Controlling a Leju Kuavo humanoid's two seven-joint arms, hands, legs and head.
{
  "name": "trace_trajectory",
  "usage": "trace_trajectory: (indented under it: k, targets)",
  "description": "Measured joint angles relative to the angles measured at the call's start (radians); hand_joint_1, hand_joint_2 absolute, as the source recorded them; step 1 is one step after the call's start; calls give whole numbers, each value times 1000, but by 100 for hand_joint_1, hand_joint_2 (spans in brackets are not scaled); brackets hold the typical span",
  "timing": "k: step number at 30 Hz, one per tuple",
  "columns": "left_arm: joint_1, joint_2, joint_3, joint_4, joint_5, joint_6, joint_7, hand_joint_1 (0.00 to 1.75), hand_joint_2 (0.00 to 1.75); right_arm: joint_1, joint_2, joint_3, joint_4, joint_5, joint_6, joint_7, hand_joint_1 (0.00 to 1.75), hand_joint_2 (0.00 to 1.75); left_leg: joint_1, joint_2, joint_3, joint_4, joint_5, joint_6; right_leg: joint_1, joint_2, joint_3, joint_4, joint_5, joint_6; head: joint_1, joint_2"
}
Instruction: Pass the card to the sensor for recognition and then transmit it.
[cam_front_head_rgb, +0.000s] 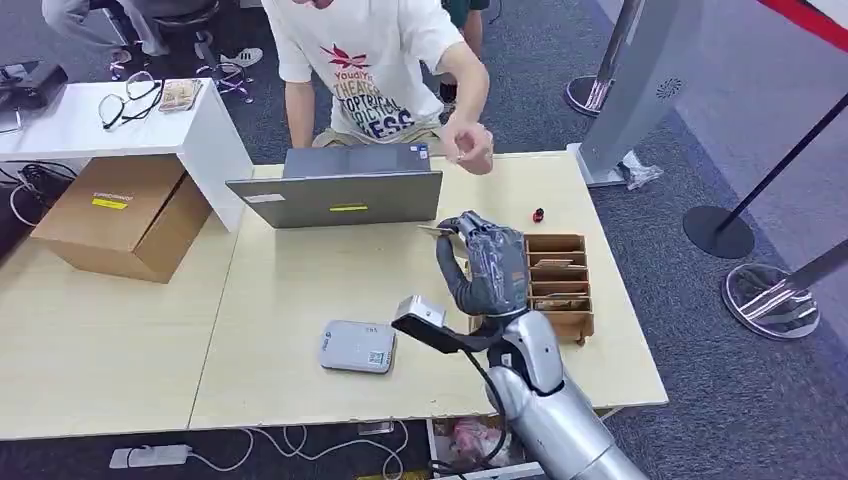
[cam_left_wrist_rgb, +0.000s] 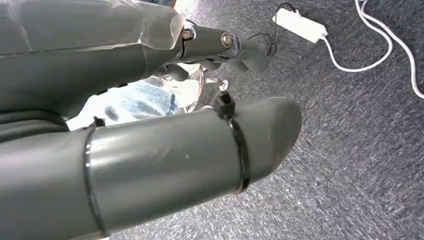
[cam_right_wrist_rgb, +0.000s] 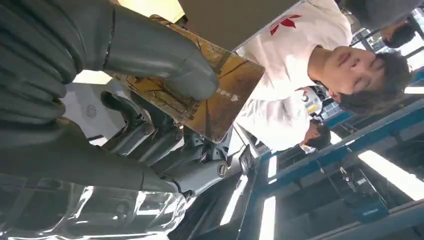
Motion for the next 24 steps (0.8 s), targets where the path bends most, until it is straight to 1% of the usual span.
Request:
trace_trajectory:
  k: [2, 3, 6, 8, 10, 14, 16, 20, 24]
  targets:
    - [0, 0, 0, 0, 1, 0, 0, 0, 0, 0, 0, 1, -2, -43, 21, -10, 175, 175, 0, 0, 0, 0, 0, 0, 0, 0, 0, 0, 0, 0, 0, 0]
    - [0, 0, 0, 0, 3, 0, 0, 0, 0, 0, 0, 1, -5, -83, 47, -22, 175, 175, 0, 0, 0, 0, 0, 0, 0, 0, 0, 0, 0, 0, 0, 0]
    - [0, 0, 0, 0, 6, 0, -3, 0, 0, 1, 0, 6, -30, -237, 147, -52, 175, 175, 0, 0, 0, 0, 0, 0, 0, 0, 0, 0, 0, 0, 0, 0]
    - [0, 0, 0, 0, 8, 0, -5, 0, 0, 2, 0, 8, -50, -344, 233, -69, 175, 175, 0, 0, 0, 0, 0, 0, 0, 0, 0, 0, 0, 0, 0, 0]
    - [0, 0, 0, 0, 10, -1, -5, 0, 0, 6, 0, 8, -71, -443, 310, -80, 175, 175, 0, 0, 0, 0, 0, 0, 0, 0, 0, 0, 0, 0, 0, 0]
    - [-1, 0, 0, 0, 8, -8, -5, 0, 0, 8, 0, 11, -99, -596, 445, -85, 175, 175, 0, 0, 0, 0, 0, 0, 0, 0, 0, 0, 0, 0, 0, 0]
    - [-1, 0, -1, 0, 6, -10, -5, 0, 0, 9, 0, 17, -105, -642, 489, -82, 175, 175, 0, 0, 0, 0, 0, 0, 0, 0, 0, 0, 0, 0, 0, 0]
    - [-2, 0, -2, 0, 2, -15, -5, 0, 0, 8, 0, 26, -106, -691, 543, -71, 175, 175, 0, 0, 0, 0, 0, 0, 0, 0, 0, 0, 0, 0, 0, 0]
    - [-5, 0, -5, 0, 0, -19, 2, 0, 0, 7, 0, 40, -105, -706, 560, -66, 175, 175, 0, 0, 0, 0, 0, 0, 0, 0, 0, 0, 0, 0, 0, 0]
